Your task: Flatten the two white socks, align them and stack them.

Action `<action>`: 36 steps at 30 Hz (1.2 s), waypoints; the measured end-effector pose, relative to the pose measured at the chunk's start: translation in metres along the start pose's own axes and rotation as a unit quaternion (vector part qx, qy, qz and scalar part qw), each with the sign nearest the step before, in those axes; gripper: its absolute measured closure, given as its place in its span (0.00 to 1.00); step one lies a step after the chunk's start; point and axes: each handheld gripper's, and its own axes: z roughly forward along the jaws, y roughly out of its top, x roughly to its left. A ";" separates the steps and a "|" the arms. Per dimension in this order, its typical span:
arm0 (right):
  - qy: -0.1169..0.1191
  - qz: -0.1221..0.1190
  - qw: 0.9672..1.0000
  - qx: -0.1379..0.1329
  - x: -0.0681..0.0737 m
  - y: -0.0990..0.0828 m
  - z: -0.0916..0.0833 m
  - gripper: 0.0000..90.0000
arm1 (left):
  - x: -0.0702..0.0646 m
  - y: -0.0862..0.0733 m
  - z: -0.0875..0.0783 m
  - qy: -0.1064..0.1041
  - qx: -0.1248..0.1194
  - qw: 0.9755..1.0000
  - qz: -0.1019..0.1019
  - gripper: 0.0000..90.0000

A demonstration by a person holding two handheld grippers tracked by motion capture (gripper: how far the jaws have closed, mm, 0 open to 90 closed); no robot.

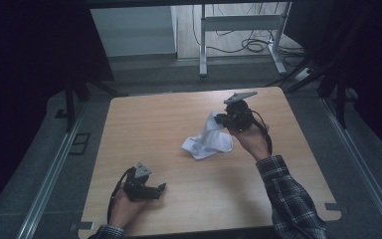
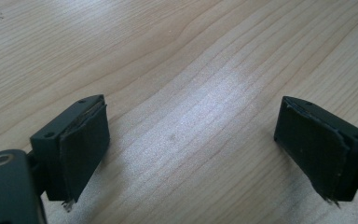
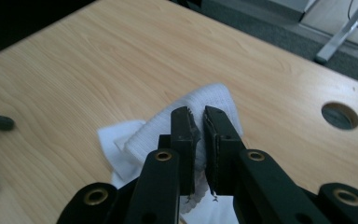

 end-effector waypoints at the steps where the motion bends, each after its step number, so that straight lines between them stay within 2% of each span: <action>1: 0.004 -0.001 1.000 -0.003 0.003 0.004 -0.002 0.92 | 0.000 0.000 0.000 0.000 0.000 1.000 0.002 0.11; 4: 0.009 -0.018 1.000 -0.019 0.018 0.023 -0.010 0.92 | 0.000 0.000 0.000 0.000 -0.001 1.000 0.000 0.11; 6: 0.012 -0.022 0.999 -0.024 0.021 0.028 -0.013 0.92 | 0.000 0.000 0.000 -0.001 -0.002 1.000 -0.001 0.11; 7: 0.014 -0.031 0.999 -0.036 0.028 0.041 -0.021 0.92 | 0.000 0.000 0.000 -0.001 -0.002 1.000 0.000 0.11; 8: 0.014 -0.031 0.999 -0.036 0.028 0.041 -0.021 0.92 | 0.000 0.000 0.000 -0.001 -0.001 1.000 0.000 0.11; 12: 0.017 -0.046 0.997 -0.062 0.037 0.059 -0.045 0.92 | 0.000 0.000 0.000 -0.001 0.002 1.000 0.000 0.11; 16: 0.017 -0.046 0.996 -0.080 0.035 0.063 -0.068 0.92 | 0.000 0.000 0.000 -0.001 0.001 1.000 0.000 0.11; 17: 0.016 -0.044 0.996 -0.078 0.032 0.061 -0.071 0.92 | 0.000 0.000 0.000 -0.001 0.001 1.000 0.000 0.11; 18: 0.012 -0.033 0.997 -0.068 0.024 0.051 -0.071 0.91 | 0.000 0.000 0.000 -0.001 0.001 1.000 0.001 0.11; 20: 0.012 -0.029 0.998 -0.060 0.019 0.044 -0.070 0.91 | 0.000 0.000 0.000 -0.001 0.000 1.000 0.001 0.11; 25: 0.006 0.002 1.000 -0.023 -0.008 0.000 -0.056 0.91 | 0.000 0.000 0.000 0.000 -0.002 1.000 0.000 0.11; 30: -0.006 0.029 1.000 0.010 -0.030 -0.043 -0.044 0.91 | 0.000 0.000 0.000 -0.001 0.000 1.000 0.001 0.11; 36: -0.032 0.039 0.998 0.040 -0.049 -0.086 -0.038 0.90 | 0.000 0.000 0.000 -0.001 0.000 1.000 -0.003 0.11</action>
